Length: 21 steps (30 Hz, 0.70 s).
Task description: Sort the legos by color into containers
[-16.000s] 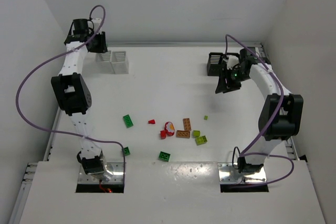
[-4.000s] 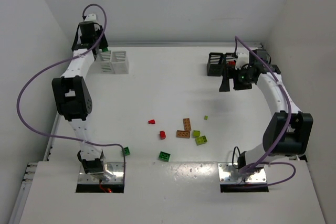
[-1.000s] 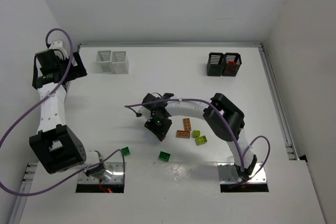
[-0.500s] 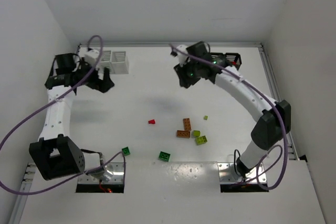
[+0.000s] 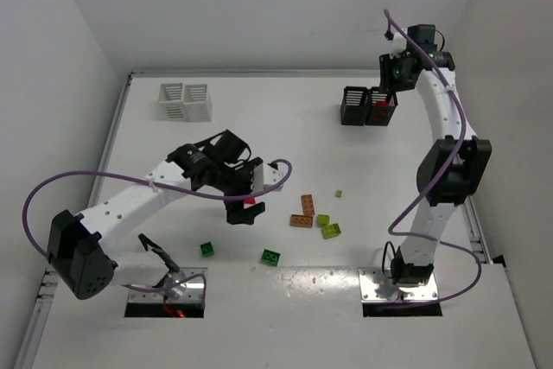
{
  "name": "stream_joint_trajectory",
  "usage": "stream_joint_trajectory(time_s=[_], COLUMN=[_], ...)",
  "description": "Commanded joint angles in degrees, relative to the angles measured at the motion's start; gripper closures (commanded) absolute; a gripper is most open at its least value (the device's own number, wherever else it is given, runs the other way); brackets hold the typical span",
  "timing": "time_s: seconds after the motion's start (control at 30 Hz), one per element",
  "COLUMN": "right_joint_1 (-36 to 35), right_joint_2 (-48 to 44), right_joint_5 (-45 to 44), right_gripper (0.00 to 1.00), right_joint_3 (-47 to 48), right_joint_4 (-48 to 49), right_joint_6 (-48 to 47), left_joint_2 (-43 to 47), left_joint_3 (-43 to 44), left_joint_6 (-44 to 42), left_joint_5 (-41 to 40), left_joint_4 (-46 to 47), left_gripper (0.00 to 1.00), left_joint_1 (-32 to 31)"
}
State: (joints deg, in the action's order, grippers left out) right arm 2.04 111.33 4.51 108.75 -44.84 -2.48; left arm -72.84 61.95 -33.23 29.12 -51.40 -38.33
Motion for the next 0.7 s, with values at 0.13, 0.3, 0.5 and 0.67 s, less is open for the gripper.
stream_joint_trajectory(time_s=[0.13, 0.3, 0.5, 0.67], right_joint_1=[2.3, 2.4, 2.9, 2.9], right_joint_2=[8.9, 13.6, 16.1, 17.3], right_joint_5=[4.2, 2.1, -1.8, -4.0], right_gripper=[0.86, 0.86, 0.82, 0.75], right_joint_3=[10.9, 15.5, 16.1, 16.1], right_joint_4=[-2.8, -2.2, -1.3, -1.3], right_joint_6=[0.8, 1.3, 1.3, 1.3], left_joint_2=[2.2, 2.2, 2.2, 2.2], left_joint_3=[-2.8, -3.3, -4.4, -6.4], left_joint_6=[1.6, 1.6, 1.6, 2.2], left_joint_5=[-6.8, -8.5, -9.1, -9.1], left_joint_4=[1.0, 1.6, 2.6, 3.1], left_gripper=[0.01, 0.01, 0.01, 0.01], left_joint_1=[-6.1, -6.1, -6.7, -8.6])
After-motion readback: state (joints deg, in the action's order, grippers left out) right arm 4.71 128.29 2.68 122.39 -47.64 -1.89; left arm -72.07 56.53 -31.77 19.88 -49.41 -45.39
